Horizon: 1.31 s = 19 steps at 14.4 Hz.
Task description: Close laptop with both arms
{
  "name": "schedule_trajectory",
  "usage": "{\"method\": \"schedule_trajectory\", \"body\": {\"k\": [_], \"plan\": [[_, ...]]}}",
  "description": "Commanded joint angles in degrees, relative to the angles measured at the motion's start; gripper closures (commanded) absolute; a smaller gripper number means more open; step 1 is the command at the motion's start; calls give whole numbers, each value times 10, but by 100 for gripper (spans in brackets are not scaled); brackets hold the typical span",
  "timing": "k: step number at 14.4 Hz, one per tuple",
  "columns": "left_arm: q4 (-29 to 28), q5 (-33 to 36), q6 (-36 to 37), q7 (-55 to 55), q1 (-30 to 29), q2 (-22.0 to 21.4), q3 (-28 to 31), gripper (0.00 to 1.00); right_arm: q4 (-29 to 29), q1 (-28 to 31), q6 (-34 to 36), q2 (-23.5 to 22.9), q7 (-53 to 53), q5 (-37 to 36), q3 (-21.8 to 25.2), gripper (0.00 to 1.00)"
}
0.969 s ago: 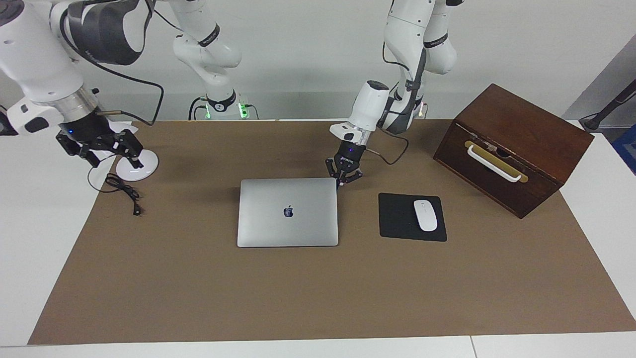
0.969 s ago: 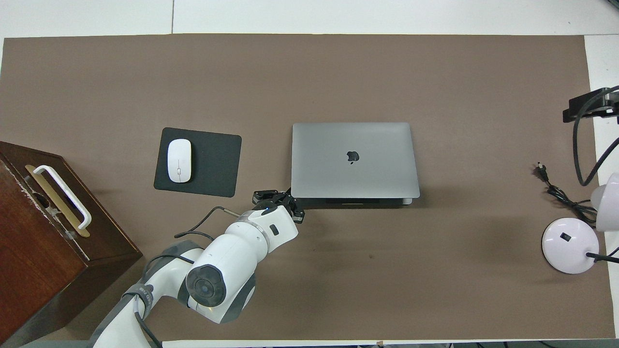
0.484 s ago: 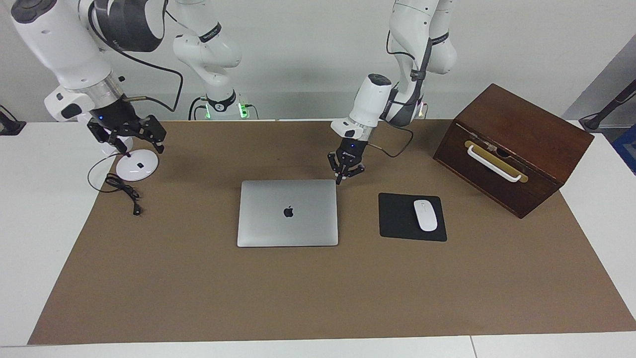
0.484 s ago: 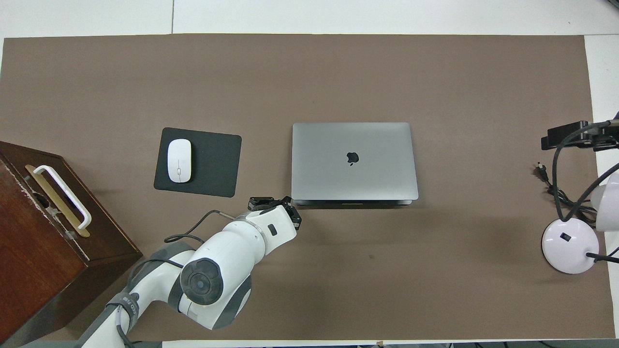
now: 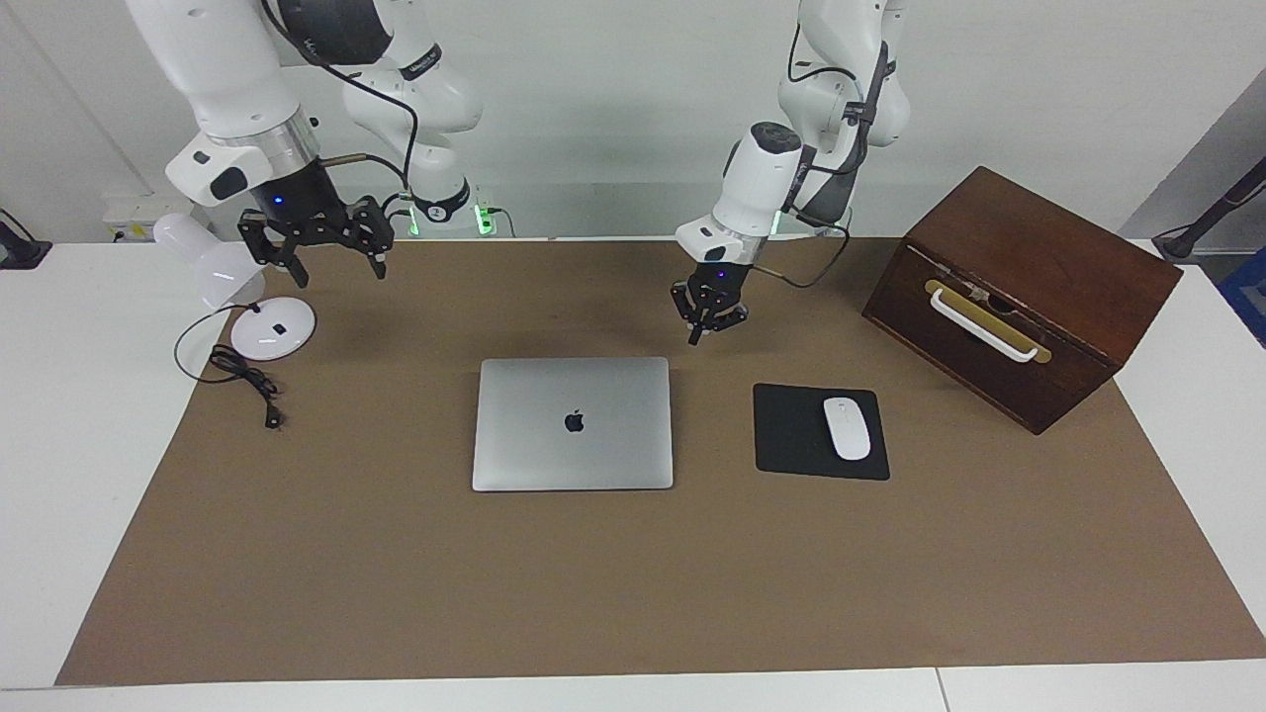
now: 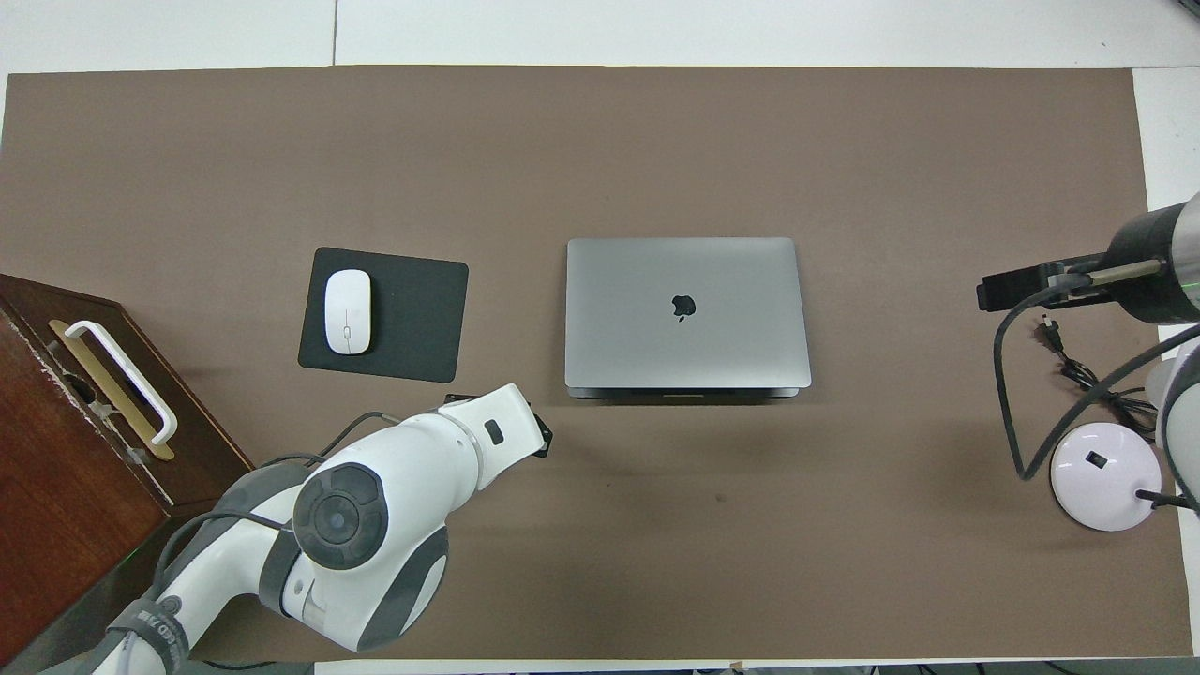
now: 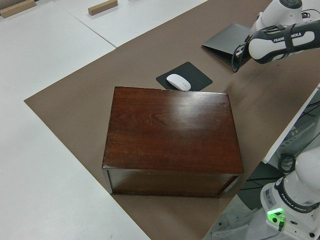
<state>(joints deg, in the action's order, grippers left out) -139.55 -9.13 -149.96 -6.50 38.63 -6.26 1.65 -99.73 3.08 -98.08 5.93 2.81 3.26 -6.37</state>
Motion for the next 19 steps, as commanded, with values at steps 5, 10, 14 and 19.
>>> {"method": "schedule_trajectory", "body": {"k": [5,10,14,19], "plan": [[84,-7,235,15,-85,-49,-2,100,-20,-5,-18,15,6,6,0,0],[126,-4,344,75,-157,-72,-3,100,-33,10,-21,16,-11,5,2,0],[179,19,419,88,-224,-71,-3,76,-41,28,-20,20,-9,4,1,0],[191,22,427,85,-312,-72,-2,0,-42,28,-22,21,-9,3,1,0]]}}
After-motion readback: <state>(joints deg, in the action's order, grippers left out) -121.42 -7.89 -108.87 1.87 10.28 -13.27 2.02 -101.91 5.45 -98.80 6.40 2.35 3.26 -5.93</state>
